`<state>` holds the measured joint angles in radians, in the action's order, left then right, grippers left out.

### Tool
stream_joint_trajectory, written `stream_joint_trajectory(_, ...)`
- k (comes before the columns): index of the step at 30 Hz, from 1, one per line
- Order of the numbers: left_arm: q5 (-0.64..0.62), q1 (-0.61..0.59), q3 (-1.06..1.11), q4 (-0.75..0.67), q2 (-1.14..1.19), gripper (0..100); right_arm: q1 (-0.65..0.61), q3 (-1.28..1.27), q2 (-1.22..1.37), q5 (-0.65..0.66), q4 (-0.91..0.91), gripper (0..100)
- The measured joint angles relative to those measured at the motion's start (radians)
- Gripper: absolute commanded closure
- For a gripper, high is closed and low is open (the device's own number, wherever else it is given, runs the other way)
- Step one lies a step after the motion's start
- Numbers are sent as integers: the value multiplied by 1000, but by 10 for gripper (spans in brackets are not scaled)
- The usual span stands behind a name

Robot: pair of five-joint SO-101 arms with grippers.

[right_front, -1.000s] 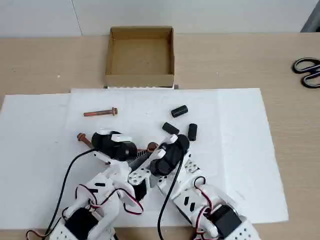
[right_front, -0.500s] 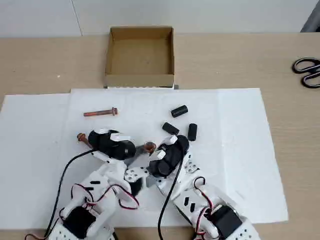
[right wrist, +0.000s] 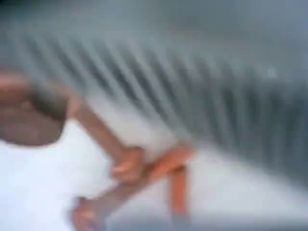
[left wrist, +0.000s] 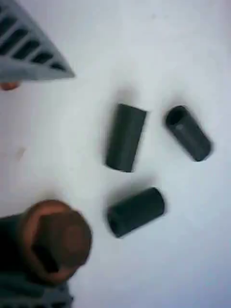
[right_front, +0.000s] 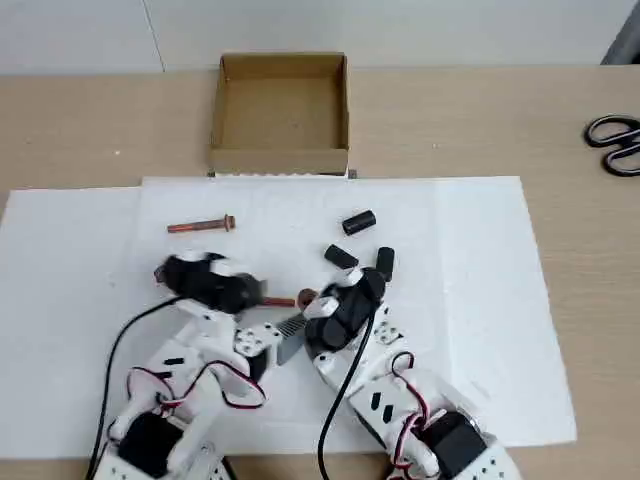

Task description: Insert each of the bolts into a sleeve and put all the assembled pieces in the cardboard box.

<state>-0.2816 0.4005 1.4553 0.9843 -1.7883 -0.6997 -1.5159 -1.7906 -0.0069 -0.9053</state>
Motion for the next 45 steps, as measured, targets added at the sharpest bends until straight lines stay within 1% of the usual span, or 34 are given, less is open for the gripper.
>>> stream_joint_trajectory(3,-46,-11,-77,38,-3,738,74,0,0,0,0,995)
stream_joint_trajectory(5,-78,-14,-110,81,-3,769,127,0,0,0,0,995)
stream_joint_trajectory(7,-98,-14,-129,126,-5,835,172,0,0,0,0,995)
stream_joint_trajectory(10,-107,-20,-133,167,-3,993,219,0,3,0,-11,995)
stream_joint_trajectory(12,-107,-44,-137,170,-2,982,247,0,3,-14,-51,995)
stream_joint_trajectory(15,-98,-97,-166,170,-8,994,318,0,3,-57,-103,995)
stream_joint_trajectory(19,-12,-164,-193,164,-9,994,413,3,3,-72,-106,995)
stream_joint_trajectory(22,35,-253,-195,138,5,994,443,14,3,-74,-106,995)
stream_joint_trajectory(24,48,-298,-195,118,54,994,471,15,5,-74,-107,995)
stream_joint_trajectory(28,52,-373,-195,91,216,994,488,15,6,-74,-107,995)
stream_joint_trajectory(32,46,-381,-195,84,344,994,483,44,6,-77,-97,995)
stream_joint_trajectory(34,3,-381,-195,84,358,994,482,84,23,-81,-64,995)
stream_joint_trajectory(38,-20,-381,-193,84,365,994,453,187,150,-83,-9,995)
stream_joint_trajectory(41,-23,-381,-172,84,365,994,456,316,339,-124,41,995)
stream_joint_trajectory(45,-23,-381,-132,84,341,994,448,555,663,-149,92,995)
